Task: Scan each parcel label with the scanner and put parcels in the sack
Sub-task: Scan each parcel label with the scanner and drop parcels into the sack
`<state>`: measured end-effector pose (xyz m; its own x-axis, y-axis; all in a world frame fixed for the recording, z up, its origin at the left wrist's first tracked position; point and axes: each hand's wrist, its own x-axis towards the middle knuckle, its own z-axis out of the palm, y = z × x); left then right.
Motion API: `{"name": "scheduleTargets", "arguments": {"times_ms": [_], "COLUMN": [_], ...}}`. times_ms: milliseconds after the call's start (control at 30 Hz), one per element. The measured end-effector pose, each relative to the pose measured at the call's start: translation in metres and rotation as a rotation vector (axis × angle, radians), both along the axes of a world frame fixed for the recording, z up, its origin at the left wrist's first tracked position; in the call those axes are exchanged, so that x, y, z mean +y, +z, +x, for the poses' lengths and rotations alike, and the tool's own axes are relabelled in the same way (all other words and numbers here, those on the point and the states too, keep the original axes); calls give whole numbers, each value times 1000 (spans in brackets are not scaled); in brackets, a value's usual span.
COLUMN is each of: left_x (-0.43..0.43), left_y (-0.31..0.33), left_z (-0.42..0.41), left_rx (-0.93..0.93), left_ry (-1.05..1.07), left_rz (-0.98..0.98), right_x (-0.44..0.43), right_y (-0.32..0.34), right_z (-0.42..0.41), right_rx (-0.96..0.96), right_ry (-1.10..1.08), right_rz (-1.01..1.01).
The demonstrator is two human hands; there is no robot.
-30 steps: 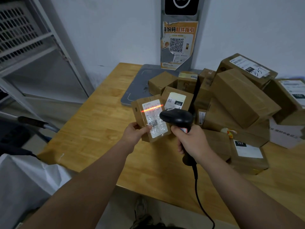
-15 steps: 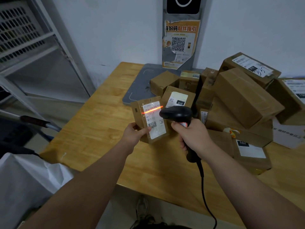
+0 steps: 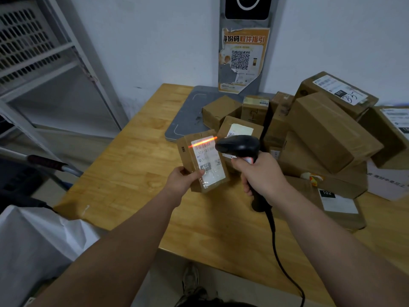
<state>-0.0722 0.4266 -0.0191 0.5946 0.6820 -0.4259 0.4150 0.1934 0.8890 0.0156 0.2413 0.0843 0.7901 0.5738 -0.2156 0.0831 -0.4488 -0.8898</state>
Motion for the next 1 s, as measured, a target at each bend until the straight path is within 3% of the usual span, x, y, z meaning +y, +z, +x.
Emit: {"name": "scheduleTargets", "arguments": {"times_ms": [433,667,1000], "left_x": [-14,-16,-18], "left_y": [4,3,7], "left_z": [4,3,6], "left_rx": [18,17,-14], "left_ry": [18,-3,17], "left_rz": [-132,-97,-88], "right_x": [-4,-1,8], "right_y": [-57,-27,32], "right_z": [-21,-6,16], "right_rx": [41,75,-73], "right_ry": [-99,39,93], "right_rz": [108,-33,-129]}}
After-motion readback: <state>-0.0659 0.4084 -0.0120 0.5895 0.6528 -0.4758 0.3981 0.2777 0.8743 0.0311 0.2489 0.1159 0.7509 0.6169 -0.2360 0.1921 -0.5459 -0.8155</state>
